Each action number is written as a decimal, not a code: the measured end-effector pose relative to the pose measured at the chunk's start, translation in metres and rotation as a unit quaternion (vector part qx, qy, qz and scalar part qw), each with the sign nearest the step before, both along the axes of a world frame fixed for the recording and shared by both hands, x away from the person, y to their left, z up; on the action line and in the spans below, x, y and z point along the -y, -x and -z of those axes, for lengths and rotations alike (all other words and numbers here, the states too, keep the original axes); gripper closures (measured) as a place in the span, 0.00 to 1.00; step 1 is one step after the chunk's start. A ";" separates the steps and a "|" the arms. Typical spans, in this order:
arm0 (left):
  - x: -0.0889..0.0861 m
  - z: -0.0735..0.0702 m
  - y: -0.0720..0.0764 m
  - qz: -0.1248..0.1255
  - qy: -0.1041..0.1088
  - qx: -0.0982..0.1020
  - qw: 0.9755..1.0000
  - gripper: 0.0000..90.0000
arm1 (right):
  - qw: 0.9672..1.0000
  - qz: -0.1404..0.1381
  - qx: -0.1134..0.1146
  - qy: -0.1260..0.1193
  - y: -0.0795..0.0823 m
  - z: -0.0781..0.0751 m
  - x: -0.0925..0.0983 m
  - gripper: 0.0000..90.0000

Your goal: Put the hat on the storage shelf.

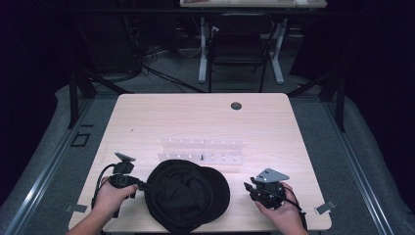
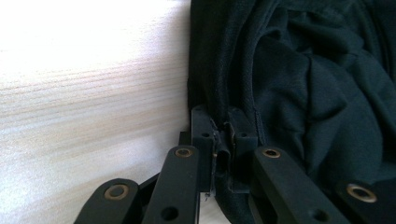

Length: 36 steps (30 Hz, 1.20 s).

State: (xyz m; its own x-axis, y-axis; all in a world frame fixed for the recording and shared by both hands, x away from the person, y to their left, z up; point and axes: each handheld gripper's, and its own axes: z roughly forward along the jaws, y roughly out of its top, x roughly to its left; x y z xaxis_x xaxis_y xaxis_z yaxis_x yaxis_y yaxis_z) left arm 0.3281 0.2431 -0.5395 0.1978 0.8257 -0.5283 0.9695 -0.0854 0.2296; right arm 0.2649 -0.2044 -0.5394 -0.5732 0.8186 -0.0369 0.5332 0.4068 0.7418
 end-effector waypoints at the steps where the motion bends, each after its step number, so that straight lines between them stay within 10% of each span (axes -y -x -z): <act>1: -0.002 -0.004 -0.001 0.001 0.006 -0.003 1.000 0.95 | 1.000 0.001 0.000 0.003 0.000 0.000 0.001 0.75; 18: -0.010 -0.041 0.000 0.001 0.044 0.001 0.999 0.95 | 1.000 0.007 0.000 -0.001 0.000 -0.001 0.005 0.74; 36: -0.018 -0.070 0.001 0.001 0.026 0.004 1.000 0.95 | 1.000 0.006 -0.003 -0.002 0.000 0.000 0.004 0.74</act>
State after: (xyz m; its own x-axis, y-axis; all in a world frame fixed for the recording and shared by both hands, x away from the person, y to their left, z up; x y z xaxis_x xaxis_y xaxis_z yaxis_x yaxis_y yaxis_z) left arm 0.3270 0.2614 -0.4690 0.2040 0.7968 -0.5687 0.9676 -0.0758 0.2409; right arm 0.2650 -0.2088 -0.5390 -0.5629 0.8260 -0.0305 0.5432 0.3975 0.7395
